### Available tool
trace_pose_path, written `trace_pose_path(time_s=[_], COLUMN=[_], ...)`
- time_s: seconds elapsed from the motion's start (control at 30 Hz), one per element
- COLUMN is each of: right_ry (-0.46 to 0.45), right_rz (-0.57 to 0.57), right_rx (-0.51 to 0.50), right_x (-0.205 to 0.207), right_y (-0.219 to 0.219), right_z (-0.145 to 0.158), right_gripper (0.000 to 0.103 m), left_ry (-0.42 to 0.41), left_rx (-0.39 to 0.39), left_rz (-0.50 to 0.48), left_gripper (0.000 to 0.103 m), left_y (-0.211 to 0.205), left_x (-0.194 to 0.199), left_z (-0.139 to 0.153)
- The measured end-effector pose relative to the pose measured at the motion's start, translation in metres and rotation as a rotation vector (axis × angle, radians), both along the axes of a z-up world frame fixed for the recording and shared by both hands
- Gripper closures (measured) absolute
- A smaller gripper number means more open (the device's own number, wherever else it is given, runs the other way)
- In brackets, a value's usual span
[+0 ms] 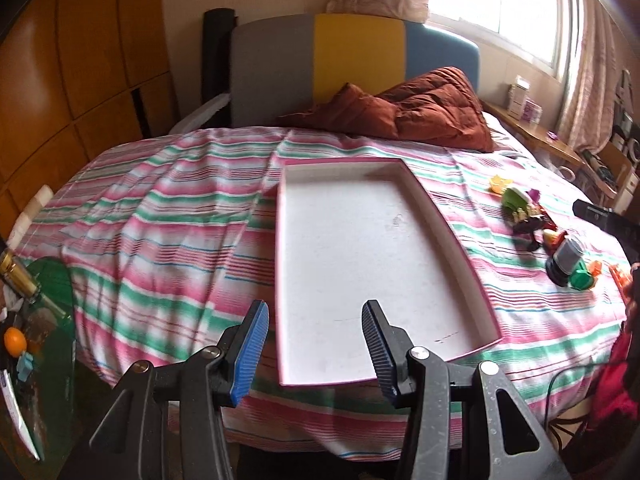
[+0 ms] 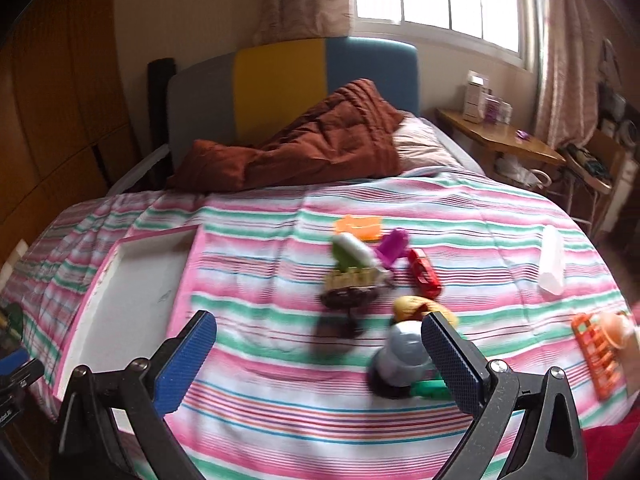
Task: Organize rigid objects
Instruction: 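Swing both tools from the white tray toward the pile of toys, then lower the left tool over the dark cup and close on it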
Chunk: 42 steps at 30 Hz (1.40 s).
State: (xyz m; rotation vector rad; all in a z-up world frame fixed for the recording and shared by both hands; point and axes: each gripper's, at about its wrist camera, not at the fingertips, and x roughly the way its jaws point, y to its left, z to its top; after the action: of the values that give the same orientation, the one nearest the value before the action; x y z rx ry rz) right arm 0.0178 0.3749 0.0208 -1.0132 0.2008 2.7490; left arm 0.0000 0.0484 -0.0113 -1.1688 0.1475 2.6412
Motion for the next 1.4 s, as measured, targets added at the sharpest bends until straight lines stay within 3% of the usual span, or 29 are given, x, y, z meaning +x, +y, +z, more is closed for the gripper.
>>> trace_pose_path(time_s=[0.23, 0.5, 0.73, 0.97, 1.23, 1.4], right_ry=[0.005, 0.049, 0.035, 0.043, 0.039, 0.044], right_rz=[-0.116, -0.245, -0.296, -0.302, -0.333, -0.344], right_rx=[-0.084, -0.242, -0.346, -0.361, -0.404, -0.416], right_x=[0.017, 0.038, 0.041, 0.045, 0.048, 0.05], right_y=[0.082, 0.145, 0.163, 0.168, 0.18, 0.184], right_z=[-0.003, -0.014, -0.021, -0.017, -0.019, -0.019], right_gripper=[0.0, 0.0, 0.0, 0.0, 0.0, 0.0], left_ry=[-0.043, -0.119, -0.147, -0.167, -0.201, -0.22], left_rx=[0.053, -0.001, 0.04, 0.1, 0.12, 0.091], left_rz=[-0.101, -0.16, -0.369, -0.606, -0.722, -0.719], left_gripper=[0.054, 0.054, 0.054, 0.054, 0.053, 0.053], left_y=[0.025, 0.067, 0.139, 0.228, 0.307, 0.341], left_x=[-0.005, -0.013, -0.009, 0.0, 0.0, -0.01], left_z=[-0.002, -0.01, -0.009, -0.012, -0.013, -0.028])
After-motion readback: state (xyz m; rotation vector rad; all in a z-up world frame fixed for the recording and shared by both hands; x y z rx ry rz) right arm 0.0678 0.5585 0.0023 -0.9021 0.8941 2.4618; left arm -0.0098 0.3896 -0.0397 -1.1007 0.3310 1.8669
